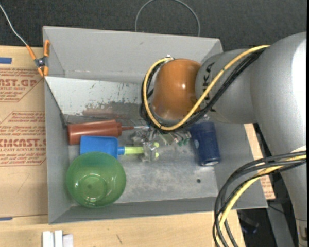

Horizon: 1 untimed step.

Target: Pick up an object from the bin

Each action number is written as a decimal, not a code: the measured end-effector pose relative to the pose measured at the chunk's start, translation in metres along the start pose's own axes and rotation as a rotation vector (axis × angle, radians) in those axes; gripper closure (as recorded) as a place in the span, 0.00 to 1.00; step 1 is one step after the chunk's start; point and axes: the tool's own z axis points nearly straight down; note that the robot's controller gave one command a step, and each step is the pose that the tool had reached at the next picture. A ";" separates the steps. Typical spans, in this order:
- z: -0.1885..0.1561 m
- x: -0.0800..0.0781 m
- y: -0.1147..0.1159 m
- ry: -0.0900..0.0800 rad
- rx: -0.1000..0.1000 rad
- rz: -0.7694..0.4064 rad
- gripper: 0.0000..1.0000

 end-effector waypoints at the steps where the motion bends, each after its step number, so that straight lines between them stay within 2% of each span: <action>1: 0.000 0.000 0.000 0.000 0.000 0.000 1.00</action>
Offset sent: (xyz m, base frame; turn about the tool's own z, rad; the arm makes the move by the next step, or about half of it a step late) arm 0.0000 0.0000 0.0000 0.0000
